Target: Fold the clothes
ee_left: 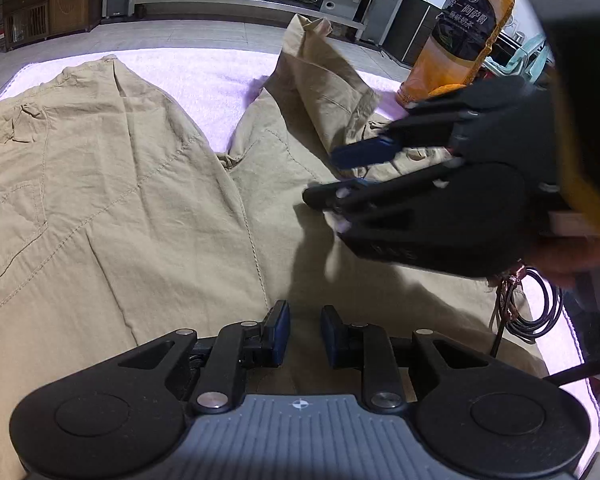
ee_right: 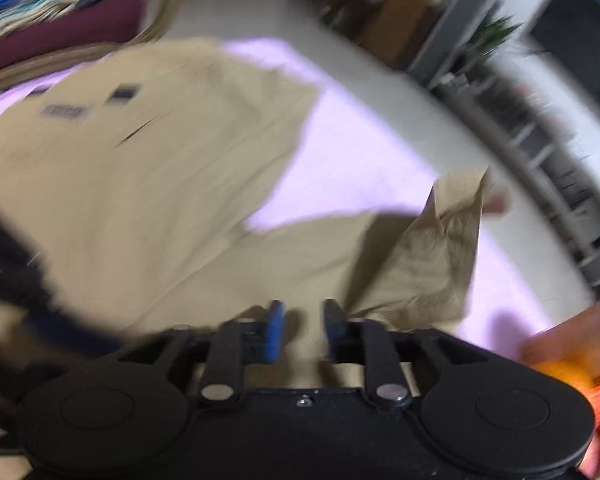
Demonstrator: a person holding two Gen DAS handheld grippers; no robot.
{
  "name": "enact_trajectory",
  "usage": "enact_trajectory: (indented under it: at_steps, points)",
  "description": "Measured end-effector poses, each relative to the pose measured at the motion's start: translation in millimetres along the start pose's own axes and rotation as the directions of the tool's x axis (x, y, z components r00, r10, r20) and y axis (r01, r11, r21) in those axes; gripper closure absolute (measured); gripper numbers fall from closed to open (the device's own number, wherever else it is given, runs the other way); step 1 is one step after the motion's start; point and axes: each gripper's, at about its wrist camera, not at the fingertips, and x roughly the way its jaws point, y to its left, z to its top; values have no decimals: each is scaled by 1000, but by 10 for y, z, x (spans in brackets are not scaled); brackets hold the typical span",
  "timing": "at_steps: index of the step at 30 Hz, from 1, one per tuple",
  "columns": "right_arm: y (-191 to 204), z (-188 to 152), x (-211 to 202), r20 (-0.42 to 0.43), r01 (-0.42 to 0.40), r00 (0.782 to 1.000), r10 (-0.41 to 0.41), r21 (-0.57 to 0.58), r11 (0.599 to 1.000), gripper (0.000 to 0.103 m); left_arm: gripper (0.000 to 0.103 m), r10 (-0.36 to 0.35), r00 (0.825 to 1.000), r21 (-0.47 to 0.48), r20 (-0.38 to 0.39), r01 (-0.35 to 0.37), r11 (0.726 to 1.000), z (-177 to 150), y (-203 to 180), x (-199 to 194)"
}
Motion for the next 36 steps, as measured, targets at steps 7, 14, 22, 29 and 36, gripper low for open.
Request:
enact_trajectory:
  at_steps: [7,14,22,29,36]
  points:
    - [-916,-237,-691,214,-140,977,29,526,839,57,79,-6,1000,-9,11,6,1000,-23,8,-4]
    - [-670,-55,-380,171,-45,984,-56,538,842,31,79,-7,1000,-16,10,7,1000,-10,21,0]
    - [-19,106,-15,81,8,996,-29,247,969,50,79,-21,1000,-28,21,22,999,-28,51,-3]
    - [-396,-38,35,83,-39,997,1,457,889,77,79,-27,999,-28,23,28,999,-32,57,-7]
    - [-673,44,-429,65,265,952,-300,321,909,95,79,-22,1000,-14,15,22,1000,-12,53,6]
